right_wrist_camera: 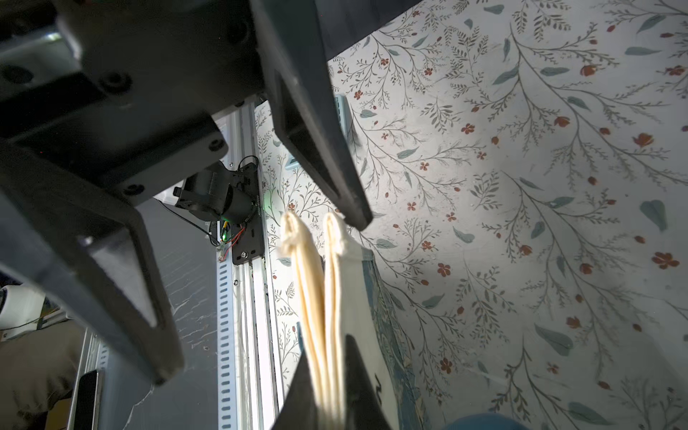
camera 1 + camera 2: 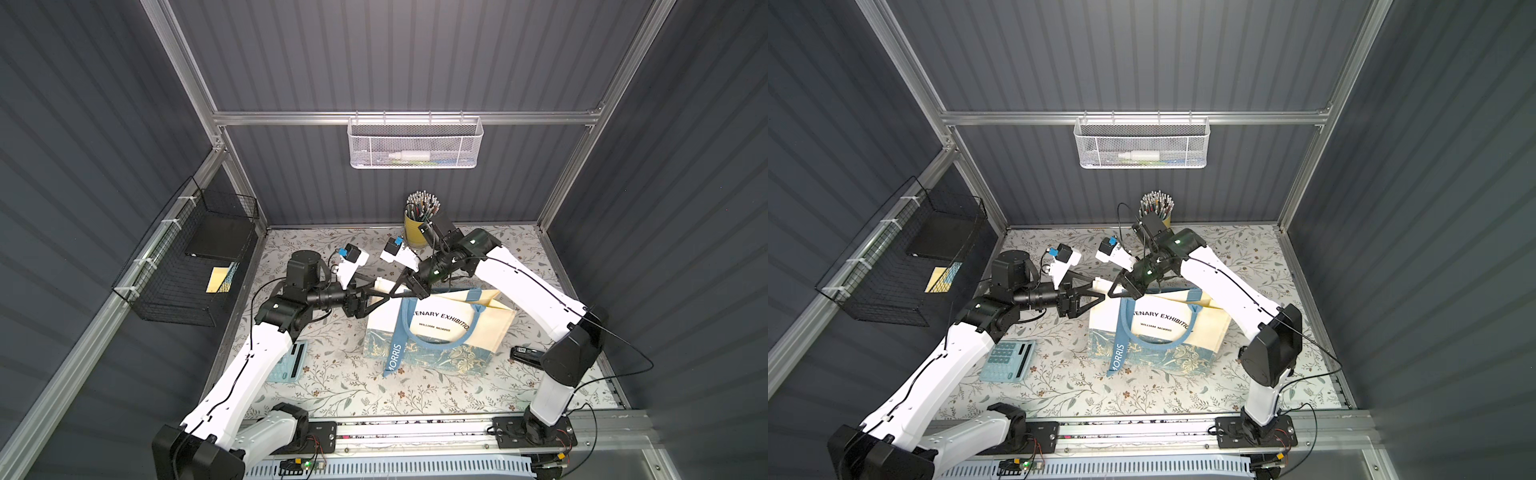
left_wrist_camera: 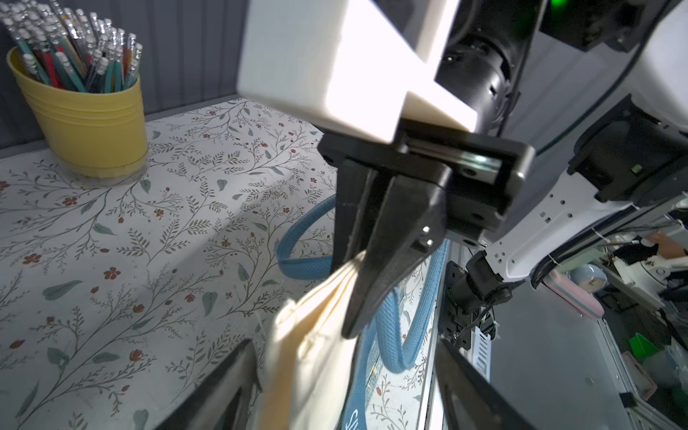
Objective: Put away the canvas bag
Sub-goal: Press the canvas bag at the center of the board.
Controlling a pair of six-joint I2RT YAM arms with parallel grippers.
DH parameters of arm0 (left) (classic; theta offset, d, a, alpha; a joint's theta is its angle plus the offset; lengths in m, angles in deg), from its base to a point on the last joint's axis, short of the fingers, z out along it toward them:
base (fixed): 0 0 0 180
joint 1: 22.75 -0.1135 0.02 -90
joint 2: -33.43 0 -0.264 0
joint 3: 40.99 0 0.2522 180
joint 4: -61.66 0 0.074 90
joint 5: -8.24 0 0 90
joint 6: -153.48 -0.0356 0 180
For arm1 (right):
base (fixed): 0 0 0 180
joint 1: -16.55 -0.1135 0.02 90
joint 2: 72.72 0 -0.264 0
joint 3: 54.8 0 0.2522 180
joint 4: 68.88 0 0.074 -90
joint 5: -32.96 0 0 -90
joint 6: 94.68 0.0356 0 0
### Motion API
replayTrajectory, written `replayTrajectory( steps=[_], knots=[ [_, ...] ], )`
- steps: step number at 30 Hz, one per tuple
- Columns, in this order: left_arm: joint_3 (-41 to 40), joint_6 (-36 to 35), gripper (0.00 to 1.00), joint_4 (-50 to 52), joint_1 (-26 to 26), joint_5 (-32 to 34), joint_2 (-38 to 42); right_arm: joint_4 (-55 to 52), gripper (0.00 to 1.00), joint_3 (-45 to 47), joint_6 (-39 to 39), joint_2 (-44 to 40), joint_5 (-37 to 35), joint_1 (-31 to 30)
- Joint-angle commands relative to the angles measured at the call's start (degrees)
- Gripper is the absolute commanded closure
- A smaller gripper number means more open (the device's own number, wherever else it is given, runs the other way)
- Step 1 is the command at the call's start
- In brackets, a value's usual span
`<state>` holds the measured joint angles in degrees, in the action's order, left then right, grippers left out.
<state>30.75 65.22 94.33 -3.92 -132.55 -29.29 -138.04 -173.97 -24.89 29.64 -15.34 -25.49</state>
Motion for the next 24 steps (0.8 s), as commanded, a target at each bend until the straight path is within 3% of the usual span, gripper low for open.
replayTrajectory(
  steps=[1,5,9,12,13,15,18,20,22,24],
  knots=[
    [0.6,-3.9,0.39,3.5,0.4,-6.8,-1.2,-1.1,1.00,-0.3,-1.2,-1.0,-0.2,-0.3],
    [-0.2,-4.4,0.46,3.9,0.4,-7.4,-2.2,-1.5,1.00,-0.3,-1.7,-0.6,1.1,-1.0],
    [-0.1,-4.2,0.64,2.9,0.4,-6.9,-2.3,-1.9,1.00,0.2,-2.6,-0.7,1.0,-2.0],
    [0.3,-4.3,0.72,3.1,0.4,-7.0,-3.2,-2.1,1.00,0.1,-2.7,-0.6,1.8,-2.0],
    [0.3,-4.4,0.77,3.1,0.4,-7.0,-3.4,-2.2,1.00,0.0,-2.8,-0.5,2.1,-2.0],
    [0.5,-4.7,0.98,3.4,0.4,-6.9,-3.5,-2.2,1.00,0.0,-2.9,-0.5,2.1,-2.2],
    [0.9,-5.3,1.00,3.9,0.4,-6.9,-3.0,-1.9,1.00,0.3,-2.8,-0.7,0.9,-2.2],
    [1.3,-6.3,1.00,4.5,0.4,-6.2,-2.2,-0.6,0.89,0.9,-2.1,-1.2,-0.8,-2.0],
    [1.7,-8.3,1.00,5.5,0.4,-6.0,-1.0,1.0,0.71,1.5,-0.3,-2.1,-2.3,-0.7],
    [2.4,-9.7,1.00,6.1,0.4,-6.3,0.0,6.8,0.62,6.3,4.4,-5.0,0.7,3.6]
  ],
)
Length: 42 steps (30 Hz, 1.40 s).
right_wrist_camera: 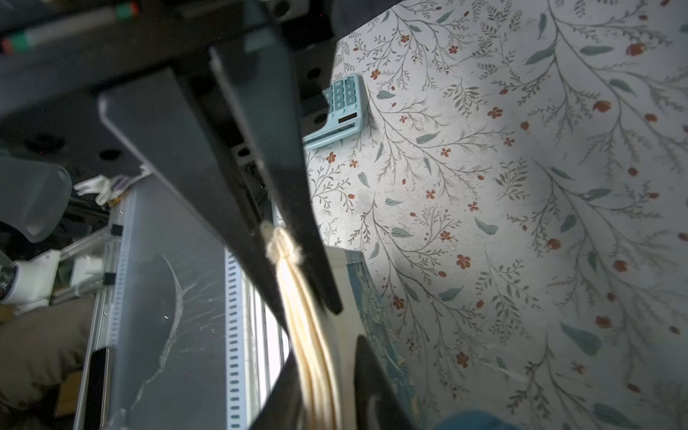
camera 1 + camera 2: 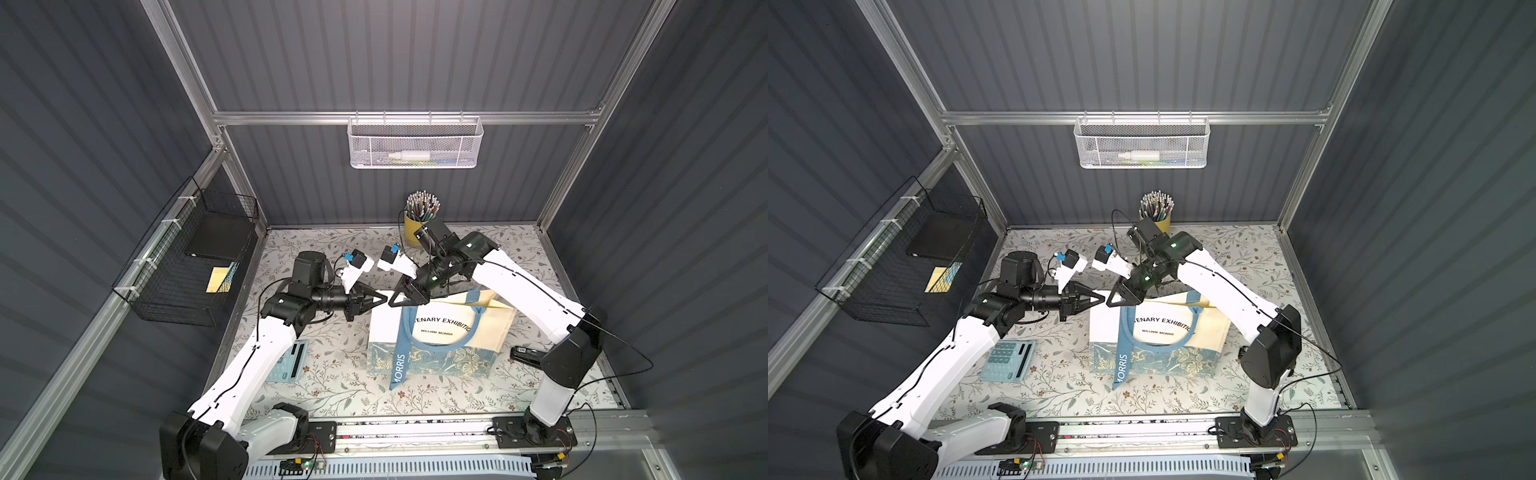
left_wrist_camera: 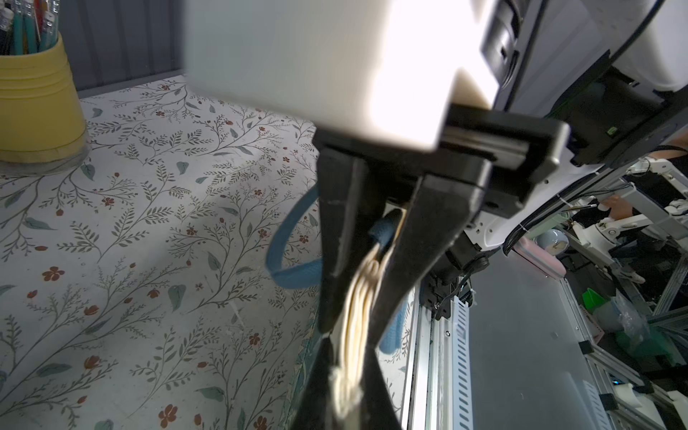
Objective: Put away the canvas bag
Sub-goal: Press the canvas bag at the center of the board.
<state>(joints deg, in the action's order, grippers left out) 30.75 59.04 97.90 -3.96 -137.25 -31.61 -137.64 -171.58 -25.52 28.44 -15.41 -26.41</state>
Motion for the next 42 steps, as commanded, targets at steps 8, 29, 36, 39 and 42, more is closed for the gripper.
replayTrajectory(
  steps=[8,29,36,39,42],
  knots=[
    [4.7,-16.1,1.00,9.3,0.4,-4.7,0.8,27.6,0.01,28.8,15.9,-23.8,-11.1,16.7],
    [-4.6,-48.3,1.00,5.7,-5.2,-7.2,2.3,39.3,0.02,56.5,28.7,-55.3,-6.9,25.4],
    [-4.4,-47.3,1.00,4.3,-6.6,-5.5,0.2,47.1,0.01,61.3,33.0,-53.0,3.3,31.1],
    [-4.7,-47.2,1.00,1.8,-7.9,-4.8,-1.3,48.0,0.02,62.0,33.6,-52.9,9.1,31.2],
    [-3.5,-46.8,1.00,-0.6,-9.8,-4.1,-4.3,48.2,0.04,63.5,34.4,-54.8,12.9,31.0]
  ],
)
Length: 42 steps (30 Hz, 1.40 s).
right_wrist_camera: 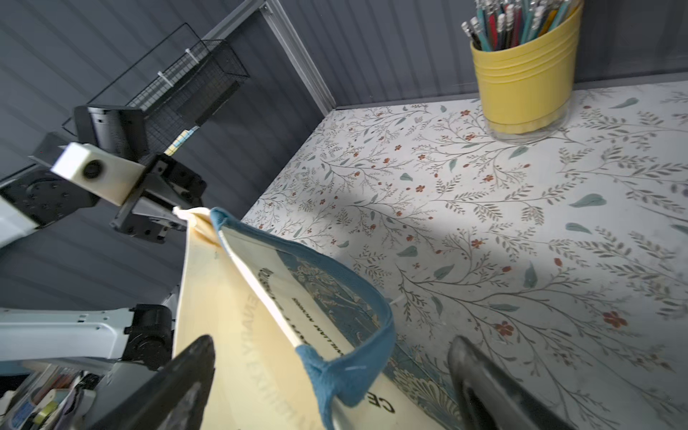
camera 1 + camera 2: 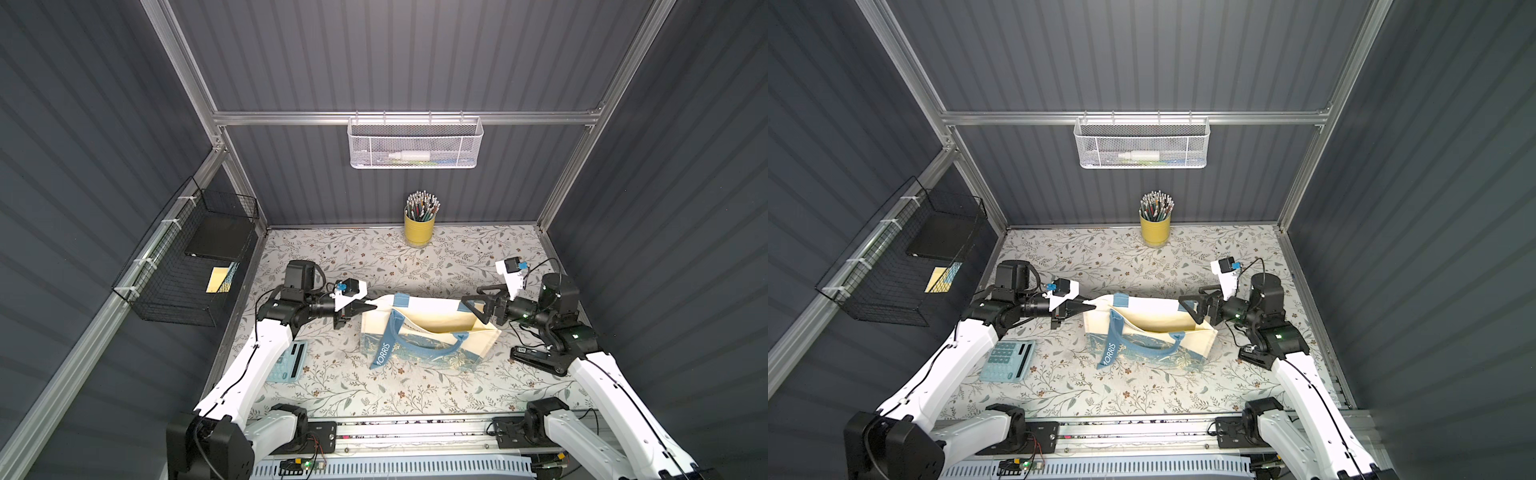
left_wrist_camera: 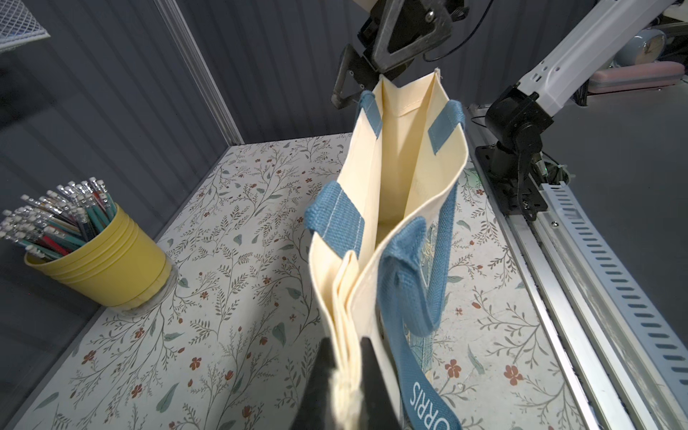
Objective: Put away the canvas bag
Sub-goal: Press the canvas bag at the center of the board.
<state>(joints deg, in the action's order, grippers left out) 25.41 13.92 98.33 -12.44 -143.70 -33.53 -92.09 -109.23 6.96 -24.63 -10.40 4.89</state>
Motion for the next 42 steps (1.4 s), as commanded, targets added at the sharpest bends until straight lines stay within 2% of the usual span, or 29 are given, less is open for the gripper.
replayTrajectory(
  steps=[1,5,9,18,27,35,42],
  knots=[
    [2.6,-1.7,1.00,-1.6,-2.2,2.4,-3.7,2.5,0.05,1.6,2.1,-2.4,8.8,-0.4],
    [8.4,-2.9,1.00,-1.9,-4.3,1.2,-10.6,0.2,0.06,3.2,1.1,-3.4,10.1,-1.1],
    [14.0,-4.6,1.00,0.1,-5.5,-0.4,-15.9,-1.2,0.07,4.9,-0.3,-3.7,8.2,-1.4],
    [15.7,-2.2,1.00,-2.7,-6.2,0.4,-18.2,-4.2,0.10,4.8,-1.8,-2.5,7.9,-2.8],
    [22.8,0.8,1.00,-2.7,-6.5,0.1,-23.5,-10.3,0.13,1.4,-5.4,-1.3,-7.2,-13.7],
    [24.0,1.8,1.00,-2.6,-6.6,1.0,-25.1,-10.7,0.17,0.3,-4.8,-0.1,-10.7,-17.2],
    [24.6,2.7,1.00,-2.5,-6.6,-0.8,-25.3,-9.5,0.24,-3.2,-3.9,5.3,-23.5,-24.8]
  ],
)
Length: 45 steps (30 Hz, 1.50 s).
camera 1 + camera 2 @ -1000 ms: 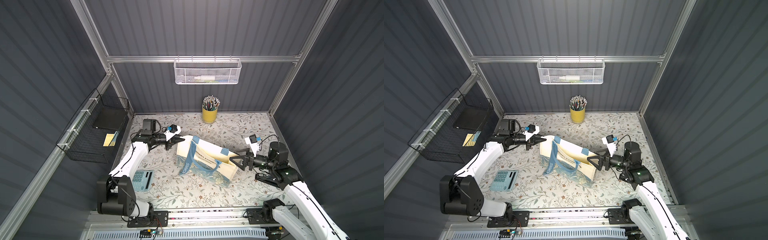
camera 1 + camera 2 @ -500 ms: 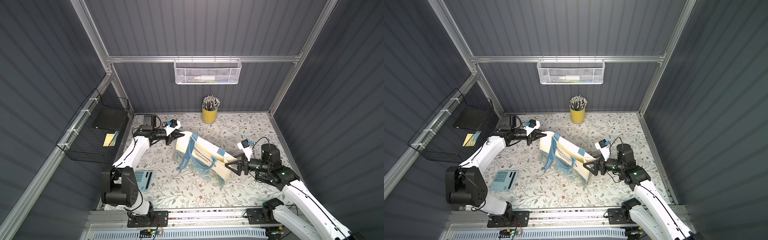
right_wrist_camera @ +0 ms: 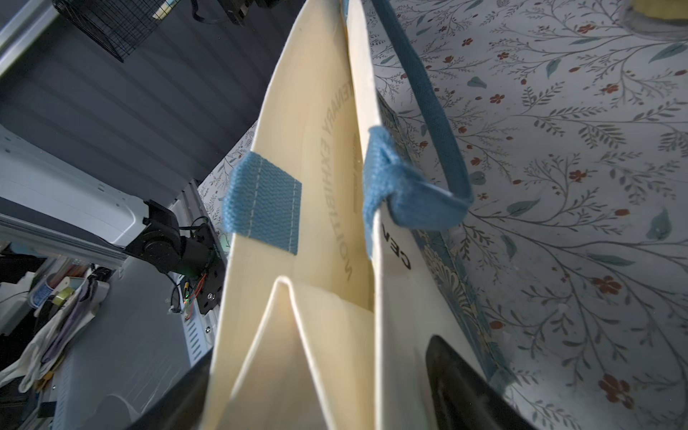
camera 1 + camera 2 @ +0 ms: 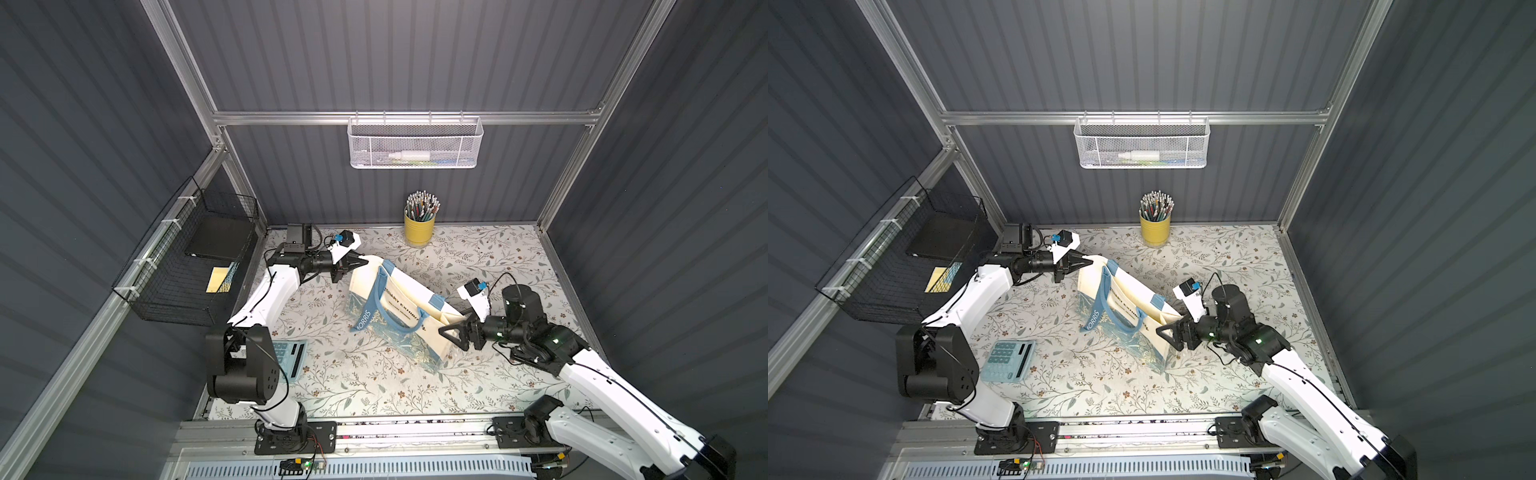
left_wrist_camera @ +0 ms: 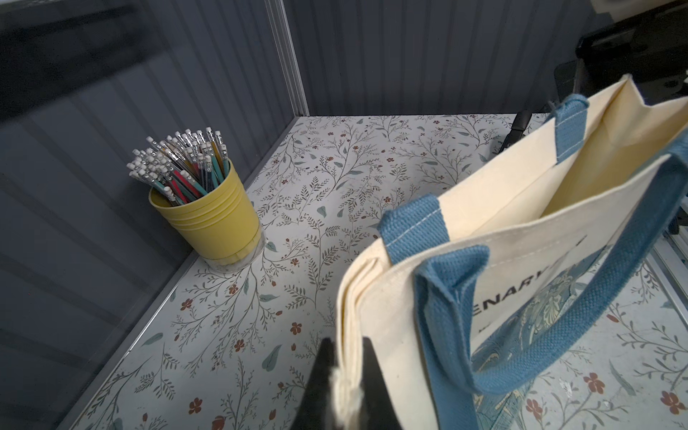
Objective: Put away the canvas bag
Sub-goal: Press the canvas bag at the center of the board.
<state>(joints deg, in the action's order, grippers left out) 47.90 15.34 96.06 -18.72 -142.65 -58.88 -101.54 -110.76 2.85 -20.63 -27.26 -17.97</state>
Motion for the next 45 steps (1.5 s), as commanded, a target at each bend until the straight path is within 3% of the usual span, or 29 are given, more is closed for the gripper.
replayTrajectory(
  steps=[1,7,14,16,18,22,24,25,29,31,33,36,41,45],
  knots=[
    [2.1,1.3,1.00,-0.2,-0.3,-2.0,0.1,1.0,0.27,-1.9,0.6,2.2,-7.2,-2.2],
    [2.4,1.7,1.00,-0.2,-0.3,-2.8,-0.3,0.2,0.49,-5.0,-0.8,7.5,-10.5,-4.6],
    [3.3,1.9,1.00,0.0,-0.3,-2.6,-0.7,0.5,0.99,-4.6,-0.1,6.9,-11.1,-5.0],
    [4.0,5.1,0.96,-1.1,-0.3,-1.1,-1.2,0.1,1.00,-4.8,0.0,6.6,-10.5,-4.9],
    [5.2,11.1,0.75,-3.1,-0.3,1.1,-1.7,-0.6,1.00,-5.4,0.0,6.4,-9.9,-5.0],
    [8.0,20.6,0.55,-6.6,-0.2,4.2,-1.3,-2.6,1.00,-7.5,0.8,5.7,-11.8,-5.0],
    [8.4,26.3,0.35,-9.8,-0.2,6.9,-0.1,-3.8,1.00,-8.9,2.1,5.8,-13.8,-4.9],
    [9.5,29.7,0.31,-10.2,-0.2,9.5,0.1,-4.5,1.00,-9.7,3.6,5.9,-16.3,-4.8],
    [13.2,40.5,0.30,-8.9,-0.1,18.9,1.4,-6.4,1.00,-13.8,10.3,8.5,-17.7,-2.9],
    [9.1,48.3,0.36,-13.7,0.4,21.2,5.1,-6.3,1.00,-17.0,13.9,10.9,-17.7,-2.8],
    [3.4,51.6,0.40,-17.1,2.4,23.2,9.6,-5.8,1.00,-20.5,16.6,13.6,-16.7,-3.0],
    [-2.7,51.8,0.42,-17.4,8.2,26.6,14.7,-4.2,1.00,-25.3,21.0,17.1,-15.6,-2.9],
    [-10.9,50.2,0.35,-16.7,22.1,42.8,20.0,-1.0,1.00,-31.8,28.5,22.2,-14.4,-3.2],
    [-17.4,51.4,0.34,-19.9,29.7,53.0,22.7,-8.5,1.00,-41.3,30.9,28.0,-25.3,-6.4]
  ],
)
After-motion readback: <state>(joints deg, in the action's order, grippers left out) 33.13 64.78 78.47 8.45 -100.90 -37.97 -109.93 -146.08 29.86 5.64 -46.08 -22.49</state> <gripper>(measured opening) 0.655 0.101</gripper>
